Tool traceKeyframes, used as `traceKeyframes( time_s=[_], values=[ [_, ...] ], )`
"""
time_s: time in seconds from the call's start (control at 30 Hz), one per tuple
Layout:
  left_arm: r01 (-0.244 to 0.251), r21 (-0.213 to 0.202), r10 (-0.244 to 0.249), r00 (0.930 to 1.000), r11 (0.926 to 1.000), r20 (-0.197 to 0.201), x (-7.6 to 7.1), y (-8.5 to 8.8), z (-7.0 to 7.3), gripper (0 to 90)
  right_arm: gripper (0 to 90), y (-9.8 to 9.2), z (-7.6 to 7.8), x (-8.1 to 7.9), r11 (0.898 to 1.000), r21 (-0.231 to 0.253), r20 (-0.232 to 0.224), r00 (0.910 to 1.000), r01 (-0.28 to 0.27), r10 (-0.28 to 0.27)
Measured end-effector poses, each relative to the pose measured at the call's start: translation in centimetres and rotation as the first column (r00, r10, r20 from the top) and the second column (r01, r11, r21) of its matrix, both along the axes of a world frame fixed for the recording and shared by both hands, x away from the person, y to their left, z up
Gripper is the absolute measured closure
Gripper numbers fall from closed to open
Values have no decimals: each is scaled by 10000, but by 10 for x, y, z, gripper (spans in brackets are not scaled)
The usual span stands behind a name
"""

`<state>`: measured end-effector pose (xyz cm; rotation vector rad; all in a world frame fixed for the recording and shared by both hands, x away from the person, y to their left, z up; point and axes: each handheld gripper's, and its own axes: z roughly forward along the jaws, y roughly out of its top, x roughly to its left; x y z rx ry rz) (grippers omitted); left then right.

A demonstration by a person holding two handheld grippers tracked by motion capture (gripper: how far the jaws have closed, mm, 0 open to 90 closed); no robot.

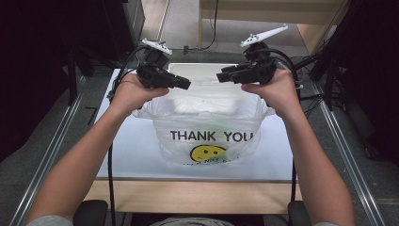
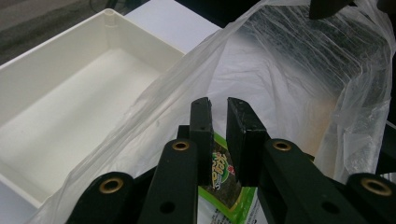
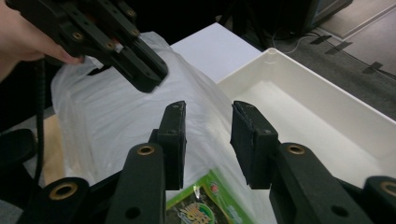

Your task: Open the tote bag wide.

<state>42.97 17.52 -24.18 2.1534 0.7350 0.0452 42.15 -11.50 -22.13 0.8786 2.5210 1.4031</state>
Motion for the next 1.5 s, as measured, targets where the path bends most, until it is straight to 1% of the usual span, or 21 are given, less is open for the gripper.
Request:
traceKeyframes(
  time_s=[0.13,0.17,0.3,0.4,0.43,0.47,0.5,0.53,0.6,0.67,0.77,0.87,0.9,0.93,0.97,1.0,1.03,1.1,1.4,1.47,1.5],
  values=[
    [38,-1,-38,10000,10000,7,1,-4,-3,836,674,10,3,-2,9999,-39,14,10000,-93,93],
    [26,127,-26,10000,9999,21,2,-5,-4,842,682,16,3,-3,9998,-186,223,9997,-88,92],
    [-21,355,24,10000,9994,-95,6,-7,-10,856,723,16,-5,-1,9998,-172,2,10000,-22,22],
    [-92,466,102,9997,9989,-216,9,-8,-13,861,748,15,-12,2,9993,-367,-133,9999,52,-57],
    [-118,535,131,9996,9985,-250,11,-8,-16,861,760,13,-15,3,9988,-471,-176,9997,143,-151],
    [-146,616,164,9994,9980,-298,12,-8,-18,860,794,11,-24,7,9982,-568,-455,9987,205,-231],
    [-199,608,221,9991,9980,-360,14,-8,-21,860,794,11,-24,7,9982,-568,-455,9987,205,-231],
    [-255,563,284,9983,9981,-501,17,-7,-27,860,818,9,-33,11,9969,-750,-725,9970,235,-290],
    [-286,620,322,9979,9977,-569,18,-7,-30,859,824,8,-41,12,9959,-876,-869,9958,228,-304],
    [-298,636,345,9966,9975,-746,19,-8,-39,859,823,8,-50,13,9955,-923,-1007,9944,215,-308],
    [-344,837,404,9966,9959,-715,19,-9,-48,857,823,7,-61,15,9955,-921,-1125,9931,227,-330],
    [-390,602,434,9963,9974,-740,18,-7,-54,856,824,6,-69,16,9946,-1013,-1202,9921,230,-352],
    [-433,621,478,9962,9971,-732,17,-6,-59,856,826,5,-75,16,9942,-1048,-1306,9907,248,-384],
    [-433,621,478,9962,9971,-732,17,-6,-59,853,826,5,-75,16,9942,-1048,-1306,9907,248,-384],
    [-528,575,576,9948,9969,-841,16,-5,-66,847,832,5,-82,16,9936,-1097,-1415,9891,265,-420],
    [-528,575,576,9948,9969,-841,16,-5,-66,847,832,5,-82,16,9936,-1097,-1415,9891,265,-420],
    [-575,542,623,9939,9969,-905,16,-3,-74,848,847,4,-88,17,9930,-1139,-1552,9867,310,-486],
    [-618,490,662,9933,9969,-942,14,-3,-81,848,853,3,-93,18,9930,-1139,-1639,9853,297,-483],
    [-689,456,736,9909,9966,-1124,11,2,-102,852,863,3,-111,17,9922,-1213,-2003,9783,294,-535],
    [-696,447,745,9901,9966,-1189,11,3,-106,852,863,1,-117,17,9933,-1118,-2117,9759,296,-529],
    [-705,518,763,9897,9962,-1212,10,3,-110,853,863,0,-122,17,9919,-1214,-2177,9740,366,-626]
  ],
)
